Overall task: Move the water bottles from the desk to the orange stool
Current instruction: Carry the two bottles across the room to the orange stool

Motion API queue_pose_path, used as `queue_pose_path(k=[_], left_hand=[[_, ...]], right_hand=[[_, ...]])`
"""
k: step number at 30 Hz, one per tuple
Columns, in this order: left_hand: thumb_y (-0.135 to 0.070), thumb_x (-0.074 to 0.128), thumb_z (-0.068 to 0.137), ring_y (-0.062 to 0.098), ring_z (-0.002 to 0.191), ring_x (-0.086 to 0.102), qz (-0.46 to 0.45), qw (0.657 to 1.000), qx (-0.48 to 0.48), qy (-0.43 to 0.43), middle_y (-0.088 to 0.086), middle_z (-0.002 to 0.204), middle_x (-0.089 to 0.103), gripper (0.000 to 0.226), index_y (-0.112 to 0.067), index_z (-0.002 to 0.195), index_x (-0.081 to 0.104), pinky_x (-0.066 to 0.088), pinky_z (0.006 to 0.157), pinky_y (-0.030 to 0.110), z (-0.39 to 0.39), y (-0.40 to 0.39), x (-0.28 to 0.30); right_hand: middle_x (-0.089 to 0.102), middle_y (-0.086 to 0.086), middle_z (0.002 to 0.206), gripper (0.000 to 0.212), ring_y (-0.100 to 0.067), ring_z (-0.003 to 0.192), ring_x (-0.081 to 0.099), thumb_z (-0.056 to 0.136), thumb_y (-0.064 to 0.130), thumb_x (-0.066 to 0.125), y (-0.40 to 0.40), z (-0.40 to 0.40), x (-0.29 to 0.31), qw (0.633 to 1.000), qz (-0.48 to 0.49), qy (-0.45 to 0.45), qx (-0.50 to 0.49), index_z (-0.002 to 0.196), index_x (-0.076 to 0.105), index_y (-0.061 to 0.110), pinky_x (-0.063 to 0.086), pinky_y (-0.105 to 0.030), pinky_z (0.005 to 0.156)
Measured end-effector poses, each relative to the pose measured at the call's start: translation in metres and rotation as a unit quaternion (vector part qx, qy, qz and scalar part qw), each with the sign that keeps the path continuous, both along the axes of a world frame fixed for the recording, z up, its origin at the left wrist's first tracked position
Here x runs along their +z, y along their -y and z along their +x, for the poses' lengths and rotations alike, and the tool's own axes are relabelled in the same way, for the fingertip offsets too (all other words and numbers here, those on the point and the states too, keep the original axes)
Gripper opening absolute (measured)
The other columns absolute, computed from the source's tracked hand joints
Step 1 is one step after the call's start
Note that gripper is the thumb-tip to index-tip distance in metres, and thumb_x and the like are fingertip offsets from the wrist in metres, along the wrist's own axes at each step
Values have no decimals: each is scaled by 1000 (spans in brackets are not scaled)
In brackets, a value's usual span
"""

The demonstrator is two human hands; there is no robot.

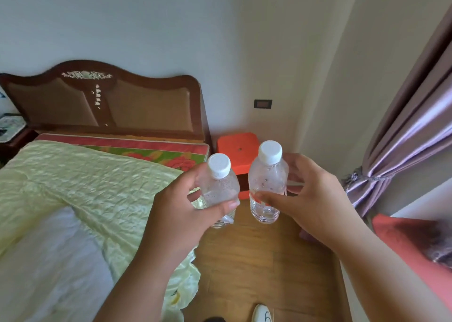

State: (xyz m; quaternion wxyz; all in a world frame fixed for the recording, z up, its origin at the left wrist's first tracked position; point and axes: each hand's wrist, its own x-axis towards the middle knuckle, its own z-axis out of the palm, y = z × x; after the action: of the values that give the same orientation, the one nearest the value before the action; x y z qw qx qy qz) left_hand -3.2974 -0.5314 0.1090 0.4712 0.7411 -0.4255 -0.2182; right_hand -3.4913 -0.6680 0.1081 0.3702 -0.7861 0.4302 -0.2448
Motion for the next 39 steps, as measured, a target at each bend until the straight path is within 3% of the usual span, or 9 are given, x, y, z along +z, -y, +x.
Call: queue_pose_path(k=[8, 11, 15, 21, 26, 30, 33, 37, 39], left_hand=[[-56, 93, 56, -5, 113, 63, 17, 999, -16, -29, -32, 120, 67, 74, -62, 122, 58, 54, 100, 35, 24, 66, -11], [-45, 95, 59, -11, 110, 63, 29, 998, -31, -41, -37, 117, 65, 70, -65, 116, 59, 53, 99, 29, 42, 92, -20], [-40, 96, 61, -16, 106, 61, 32, 997, -44, -55, -42, 114, 63, 66, -64, 111, 60, 53, 97, 25, 81, 133, -29], [-41, 96, 62, -10, 107, 65, 27, 996, -71, -56, -35, 113, 68, 69, -58, 119, 60, 54, 97, 33, 159, 200, -26], [-47, 95, 60, -8, 106, 64, 22, 997, -71, -20, -35, 110, 67, 65, -67, 109, 57, 56, 93, 34, 217, 250, -24], [-48, 94, 61, -7, 105, 63, 27, 997, -68, -3, -39, 107, 65, 63, -74, 101, 53, 55, 91, 32, 246, 275, -25], [-50, 94, 60, -6, 106, 64, 31, 997, -71, -13, -39, 109, 64, 64, -71, 105, 54, 55, 91, 34, 259, 291, -25], [-45, 95, 62, -12, 102, 63, 41, 995, -78, -41, -41, 107, 64, 59, -66, 102, 57, 52, 90, 23, 269, 319, -28], [-43, 95, 62, -10, 105, 64, 45, 995, -74, -43, -38, 109, 65, 60, -65, 104, 58, 53, 93, 26, 271, 335, -32]], right_hand=[[66, 27, 109, 78, 4, 100, 65, 60, 62, 88, 67, 22, -4, 1000, -3, -16, -9, 126, 52, 42, 57, -28, 84], [67, 28, 107, 74, 5, 98, 65, 59, 64, 87, 89, 37, -13, 999, 15, -27, -19, 120, 54, 41, 58, -29, 84], [66, 35, 106, 72, 11, 97, 63, 59, 62, 88, 118, 69, -18, 999, 18, -39, -27, 119, 54, 45, 56, -25, 85], [62, 42, 100, 69, 17, 96, 61, 59, 58, 89, 171, 138, -9, 997, 12, -42, -59, 112, 47, 61, 49, -13, 79], [66, 35, 103, 70, 12, 96, 64, 61, 48, 91, 208, 193, -10, 996, 21, -15, -88, 121, 55, 49, 54, -22, 83], [66, 35, 102, 69, 16, 97, 61, 63, 47, 91, 227, 215, -15, 996, 21, -12, -91, 121, 54, 48, 48, -13, 78], [65, 36, 102, 69, 13, 95, 64, 62, 48, 91, 243, 227, -16, 995, 32, -9, -96, 121, 55, 49, 51, -16, 79], [68, 30, 104, 71, 8, 95, 66, 62, 47, 91, 277, 238, -25, 995, 40, -12, -89, 123, 55, 47, 56, -26, 82], [68, 30, 104, 71, 7, 94, 67, 62, 46, 92, 296, 241, -32, 995, 47, -10, -84, 122, 54, 48, 57, -26, 81]])
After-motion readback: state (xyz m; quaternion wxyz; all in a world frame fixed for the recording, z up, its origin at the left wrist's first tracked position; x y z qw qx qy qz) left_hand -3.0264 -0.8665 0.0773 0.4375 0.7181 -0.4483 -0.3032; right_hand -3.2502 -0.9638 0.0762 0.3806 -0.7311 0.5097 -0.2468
